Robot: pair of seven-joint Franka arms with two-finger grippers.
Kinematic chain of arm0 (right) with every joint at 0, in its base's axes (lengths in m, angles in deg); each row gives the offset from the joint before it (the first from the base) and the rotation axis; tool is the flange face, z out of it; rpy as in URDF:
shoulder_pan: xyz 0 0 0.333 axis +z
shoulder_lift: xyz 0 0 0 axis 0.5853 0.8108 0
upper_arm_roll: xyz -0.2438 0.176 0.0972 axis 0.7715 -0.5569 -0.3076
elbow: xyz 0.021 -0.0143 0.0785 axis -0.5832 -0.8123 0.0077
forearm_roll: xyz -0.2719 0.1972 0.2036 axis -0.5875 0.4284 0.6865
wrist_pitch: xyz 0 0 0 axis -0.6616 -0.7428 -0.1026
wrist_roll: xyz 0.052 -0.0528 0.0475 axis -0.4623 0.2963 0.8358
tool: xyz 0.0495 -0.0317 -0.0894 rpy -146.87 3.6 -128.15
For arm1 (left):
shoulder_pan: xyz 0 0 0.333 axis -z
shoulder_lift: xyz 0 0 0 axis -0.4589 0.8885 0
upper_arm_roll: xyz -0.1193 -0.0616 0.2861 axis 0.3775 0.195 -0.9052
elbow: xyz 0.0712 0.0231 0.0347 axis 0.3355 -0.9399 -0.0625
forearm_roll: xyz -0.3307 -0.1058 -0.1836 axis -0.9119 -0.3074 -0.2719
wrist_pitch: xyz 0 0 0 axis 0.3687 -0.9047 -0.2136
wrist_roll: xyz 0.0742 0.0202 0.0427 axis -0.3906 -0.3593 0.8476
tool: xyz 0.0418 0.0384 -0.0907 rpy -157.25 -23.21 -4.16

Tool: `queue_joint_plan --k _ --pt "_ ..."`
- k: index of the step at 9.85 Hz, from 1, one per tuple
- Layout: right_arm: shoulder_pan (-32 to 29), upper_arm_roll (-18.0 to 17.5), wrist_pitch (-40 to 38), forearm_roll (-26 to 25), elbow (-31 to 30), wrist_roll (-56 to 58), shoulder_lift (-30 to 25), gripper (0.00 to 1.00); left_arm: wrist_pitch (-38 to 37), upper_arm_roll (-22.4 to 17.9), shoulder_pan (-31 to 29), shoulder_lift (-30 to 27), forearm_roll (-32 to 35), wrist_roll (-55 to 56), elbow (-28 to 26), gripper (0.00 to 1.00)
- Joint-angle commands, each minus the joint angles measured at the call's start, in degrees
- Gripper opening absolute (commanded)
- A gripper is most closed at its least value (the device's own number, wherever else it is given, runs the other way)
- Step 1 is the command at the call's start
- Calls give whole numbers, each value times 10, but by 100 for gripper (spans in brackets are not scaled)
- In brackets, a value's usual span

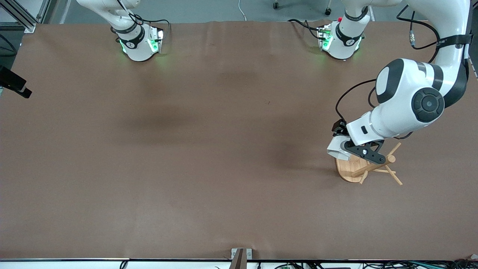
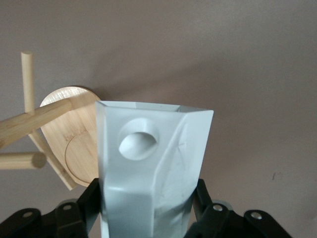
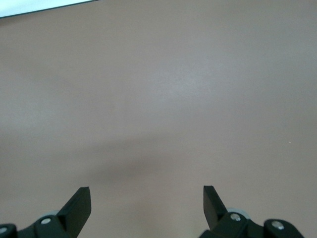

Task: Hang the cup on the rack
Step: 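Lower the cup handle hole onto a rack peg with the left gripper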

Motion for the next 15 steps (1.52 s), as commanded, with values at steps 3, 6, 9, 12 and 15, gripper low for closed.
queue_joint_plan --k 3,6,9,12,15 --pt "-4 0 3 8 -4 6 -6 100 8 -13 -4 2 5 -19 -23 1" --pt "0 -1 3 8 -3 6 -6 100 13 -19 -4 9 5 -19 -19 1" --pt "0 -1 8 8 -6 6 -6 100 26 -27 -4 16 -3 -18 -18 1" --pt "-3 0 21 1 -6 5 -6 100 28 -28 -5 23 -14 -19 -6 1" --pt "-10 3 22 -1 -7 5 -6 100 28 -28 -6 33 -13 -19 7 1"
